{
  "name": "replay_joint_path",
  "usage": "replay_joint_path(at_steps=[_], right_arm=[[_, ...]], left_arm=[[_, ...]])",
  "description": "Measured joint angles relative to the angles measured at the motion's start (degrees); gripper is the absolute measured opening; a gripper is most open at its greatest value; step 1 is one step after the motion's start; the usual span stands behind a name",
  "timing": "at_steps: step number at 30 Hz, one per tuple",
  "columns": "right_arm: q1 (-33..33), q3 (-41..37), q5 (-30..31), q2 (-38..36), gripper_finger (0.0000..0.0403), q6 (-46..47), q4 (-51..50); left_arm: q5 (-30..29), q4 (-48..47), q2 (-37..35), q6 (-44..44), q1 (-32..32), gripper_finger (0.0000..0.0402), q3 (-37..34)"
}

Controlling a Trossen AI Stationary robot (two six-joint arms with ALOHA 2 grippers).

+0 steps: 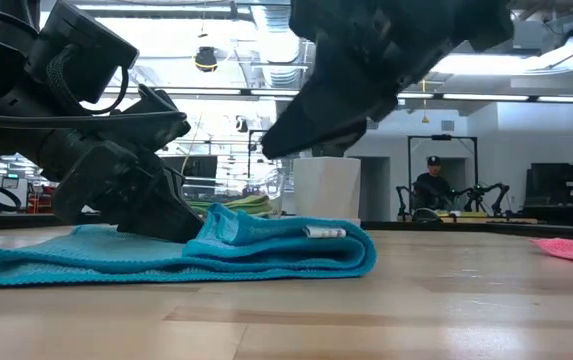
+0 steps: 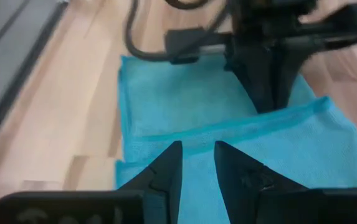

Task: Fold microfiber towels
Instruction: Fold the blue microfiber towel

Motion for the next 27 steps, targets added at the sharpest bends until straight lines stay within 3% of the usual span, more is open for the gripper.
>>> replay_joint_path(at_steps=[3,7,10,14,21,27], right_arm=[[0.7,-2.6,0.8,0.0,0.0118,1.7,5.0],[2.1,-7.9,2.1,3.1,0.0118,3.3,20.9],[3.0,-8.6,2.9,7.5,0.0118,4.0,31.1],[3.7,-7.8,2.8,14.9,0.0118,5.7,37.1],[3.4,-2.6,-0.9,21.5,0.0117,5.8,40.7],[3.3,-1.7,-2.9,19.3,0.0117,1.3,39.7]], left_arm=[[0.0,-0.1,0.0,0.0,0.0,0.0,0.0],[0.0,0.0,0.0,0.5,0.0,0.0,0.0],[0.0,0.0,0.0,0.9,0.0,0.0,0.0],[-0.1,-0.1,0.0,0.9,0.0,0.0,0.0],[-0.4,0.0,0.0,0.8,0.0,0.0,0.0],[-0.6,0.0,0.0,0.4,0.0,0.0,0.0]])
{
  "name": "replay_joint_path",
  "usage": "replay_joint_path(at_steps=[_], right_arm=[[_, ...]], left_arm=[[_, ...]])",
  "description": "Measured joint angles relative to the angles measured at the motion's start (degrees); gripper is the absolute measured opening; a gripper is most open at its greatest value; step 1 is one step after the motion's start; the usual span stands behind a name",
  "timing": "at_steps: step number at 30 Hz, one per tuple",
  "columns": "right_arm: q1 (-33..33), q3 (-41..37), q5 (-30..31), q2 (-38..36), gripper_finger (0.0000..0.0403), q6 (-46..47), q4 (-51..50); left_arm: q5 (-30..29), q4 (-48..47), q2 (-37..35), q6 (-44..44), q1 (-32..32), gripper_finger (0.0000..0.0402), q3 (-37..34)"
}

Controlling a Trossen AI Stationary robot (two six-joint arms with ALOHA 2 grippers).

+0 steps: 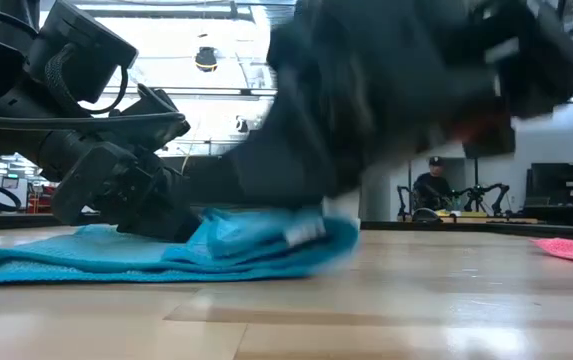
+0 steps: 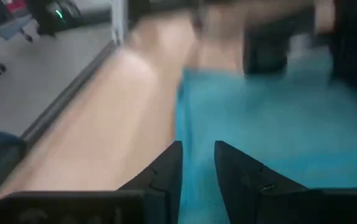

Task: Fold microfiber towels
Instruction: Fold the blue microfiber towel

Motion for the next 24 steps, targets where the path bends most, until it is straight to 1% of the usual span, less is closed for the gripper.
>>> replay_joint_path(at_steps=[2,4,8,9,14,19,22,24], right_arm=[[-0.2,-0.2,1.3,-2.8,0.0117,-3.1,0.2],[-0.7,-0.1,3.7,-5.2,0.0117,-5.6,-2.0],[-2.9,-0.2,13.0,-6.9,0.0117,-10.1,-7.5],[-3.8,-0.3,13.5,-6.9,0.0117,-10.3,-8.1],[-7.5,-1.3,10.8,-7.1,0.0117,-9.9,-8.5],[-7.7,-9.0,12.6,-12.6,0.0107,-5.0,-7.3],[-6.4,-15.1,13.8,-14.0,0.0094,-1.3,-2.5],[-5.3,-17.4,15.2,-13.8,0.0085,0.7,1.6]], left_arm=[[-0.1,0.0,0.0,0.0,0.0,0.0,0.0],[-0.2,-0.1,0.0,0.0,0.0,0.0,0.0],[-0.3,-0.2,0.0,0.0,0.0,0.0,0.0],[-0.3,-0.2,0.0,0.0,0.0,0.0,0.0],[-0.3,-0.2,0.0,0.0,0.0,0.0,0.0],[-0.3,-0.2,0.0,0.0,0.0,0.0,0.0],[-0.4,-0.2,0.0,0.3,0.0,0.0,0.0],[-0.7,-0.2,0.0,0.5,0.0,0.0,0.0]])
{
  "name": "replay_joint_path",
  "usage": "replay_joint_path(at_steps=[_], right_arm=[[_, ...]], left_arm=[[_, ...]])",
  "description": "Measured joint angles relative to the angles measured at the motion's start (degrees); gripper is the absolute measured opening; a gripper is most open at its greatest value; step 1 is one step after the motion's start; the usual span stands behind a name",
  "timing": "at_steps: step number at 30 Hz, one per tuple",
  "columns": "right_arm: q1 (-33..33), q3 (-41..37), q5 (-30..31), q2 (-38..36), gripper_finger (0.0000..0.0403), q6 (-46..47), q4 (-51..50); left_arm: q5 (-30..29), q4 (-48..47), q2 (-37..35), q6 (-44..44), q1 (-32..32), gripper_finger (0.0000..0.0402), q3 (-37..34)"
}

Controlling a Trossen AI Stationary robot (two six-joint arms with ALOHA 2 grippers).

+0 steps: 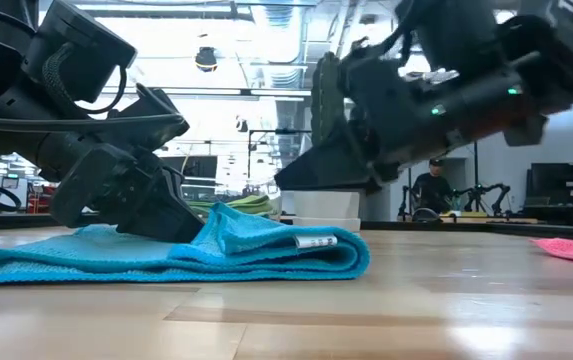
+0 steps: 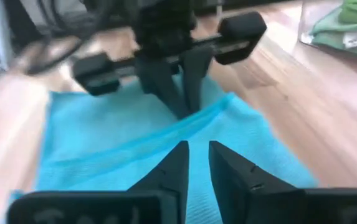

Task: Fold microfiber towels
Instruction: Fold the blue microfiber towel

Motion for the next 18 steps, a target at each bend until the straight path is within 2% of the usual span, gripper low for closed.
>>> replay_joint_path(at_steps=[10,14,18], right_arm=[[1.5,4.9,0.2,10.6,0.0051,1.4,3.1],[0.9,7.4,-2.4,13.0,0.0043,1.4,3.3],[0.7,8.1,-2.4,14.1,0.0033,1.5,3.8]], left_arm=[[-0.5,0.1,0.0,-0.4,0.0,0.0,0.0],[-0.6,0.3,0.0,-0.7,0.0,0.0,0.0],[-0.6,0.3,0.0,-1.8,0.0,0.0,0.0]])
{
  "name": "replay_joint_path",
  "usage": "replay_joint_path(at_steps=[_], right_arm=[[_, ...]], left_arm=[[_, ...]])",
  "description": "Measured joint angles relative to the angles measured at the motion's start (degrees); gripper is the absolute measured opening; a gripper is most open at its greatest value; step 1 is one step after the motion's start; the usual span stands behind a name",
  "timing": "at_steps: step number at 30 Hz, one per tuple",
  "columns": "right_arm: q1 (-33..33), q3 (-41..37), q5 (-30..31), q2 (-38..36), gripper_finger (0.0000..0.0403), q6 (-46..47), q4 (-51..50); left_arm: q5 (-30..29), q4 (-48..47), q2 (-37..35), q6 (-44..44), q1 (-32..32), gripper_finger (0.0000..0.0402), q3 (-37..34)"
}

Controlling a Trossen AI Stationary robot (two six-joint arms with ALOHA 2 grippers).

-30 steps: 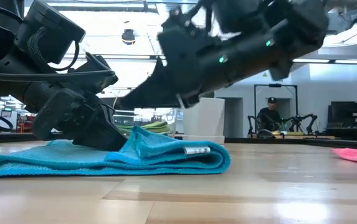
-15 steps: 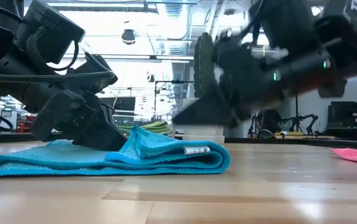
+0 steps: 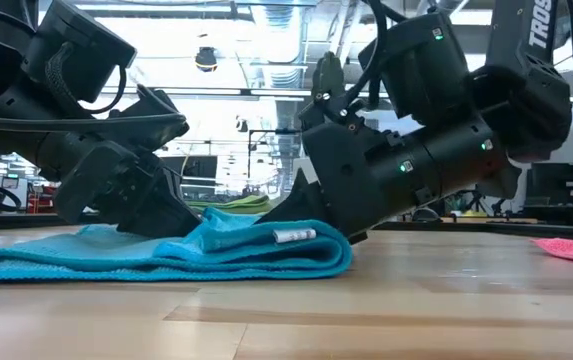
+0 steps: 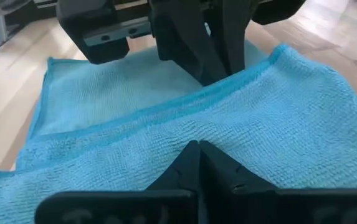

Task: Fold microfiber towels
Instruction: Fold the blue microfiber towel

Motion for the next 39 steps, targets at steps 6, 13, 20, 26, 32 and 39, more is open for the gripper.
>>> replay_joint_path(at_steps=[6,13,20,26,32,39], right_arm=[[0.0,0.0,0.1,0.5,0.0022,0.5,0.0],[0.1,0.0,0.0,0.6,0.0026,1.1,-0.9],[0.0,-0.1,0.0,0.6,0.0022,1.1,-0.9],[-0.3,-0.1,0.3,0.7,0.0027,1.1,-0.9],[-0.3,-0.1,0.4,0.7,0.0024,1.0,-0.9],[-0.3,-0.1,0.4,0.7,0.0027,1.0,-0.9]], left_arm=[[-0.3,-1.3,-2.4,-0.3,0.0,0.0,0.0],[-2.1,-17.0,-12.6,-1.4,0.0,0.0,0.0],[-5.2,-29.7,-25.6,-8.1,-1.2,0.0,0.0],[-10.0,-16.3,-24.0,-2.6,-1.7,0.0,0.0],[-4.7,-0.7,-8.2,-1.2,0.9,0.0,0.0],[-8.8,1.7,1.8,-7.7,1.2,0.0,0.3]])
